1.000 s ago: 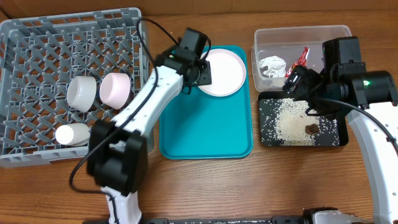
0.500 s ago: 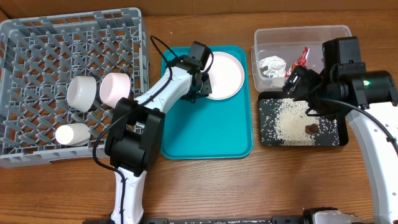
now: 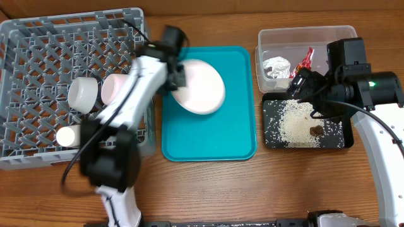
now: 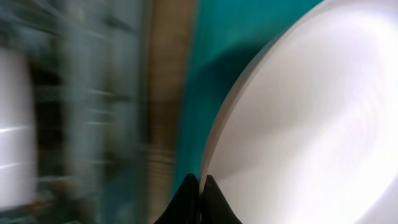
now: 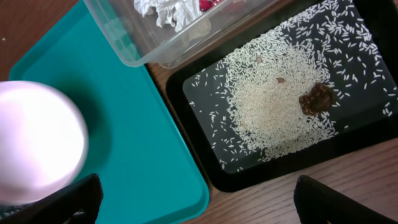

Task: Sort waste into correct bins and load items into the dishwasher
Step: 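Lift the white plate off the teal tray toward the rack, then stand the plate upright at the left side of the rack and release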

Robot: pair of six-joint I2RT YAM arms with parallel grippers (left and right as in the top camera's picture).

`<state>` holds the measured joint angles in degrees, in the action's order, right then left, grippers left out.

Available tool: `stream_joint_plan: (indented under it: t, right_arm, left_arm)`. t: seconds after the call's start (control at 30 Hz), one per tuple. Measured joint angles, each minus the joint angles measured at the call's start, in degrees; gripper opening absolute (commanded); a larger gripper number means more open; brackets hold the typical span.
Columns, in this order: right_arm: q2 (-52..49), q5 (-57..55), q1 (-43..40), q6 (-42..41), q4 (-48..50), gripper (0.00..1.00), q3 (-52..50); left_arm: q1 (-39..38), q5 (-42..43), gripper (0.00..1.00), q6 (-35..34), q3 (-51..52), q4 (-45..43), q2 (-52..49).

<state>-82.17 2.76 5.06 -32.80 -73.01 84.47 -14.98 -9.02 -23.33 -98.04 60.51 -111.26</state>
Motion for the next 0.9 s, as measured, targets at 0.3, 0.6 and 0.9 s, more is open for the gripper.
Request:
stream_joint_plan:
  t: [0.3,0.6,0.9]
  right_arm:
    - [0.0,0.0,0.02,0.0,0.15,1.0,0.0]
    - [0.0,0.0,0.0,0.0,0.17,1.0,0.0]
    - [0.0,0.02,0.0,0.0,0.2,1.0,0.0]
  left_arm:
    - [1.16,-33.46,0.04,10.75,-2.91,1.92,23.61]
    - [9.05,-57.42,0.04,19.12,-1.09,1.49,23.32]
    - [22.23,-60.22,0.04,29.53,9.33,-21.2,23.06]
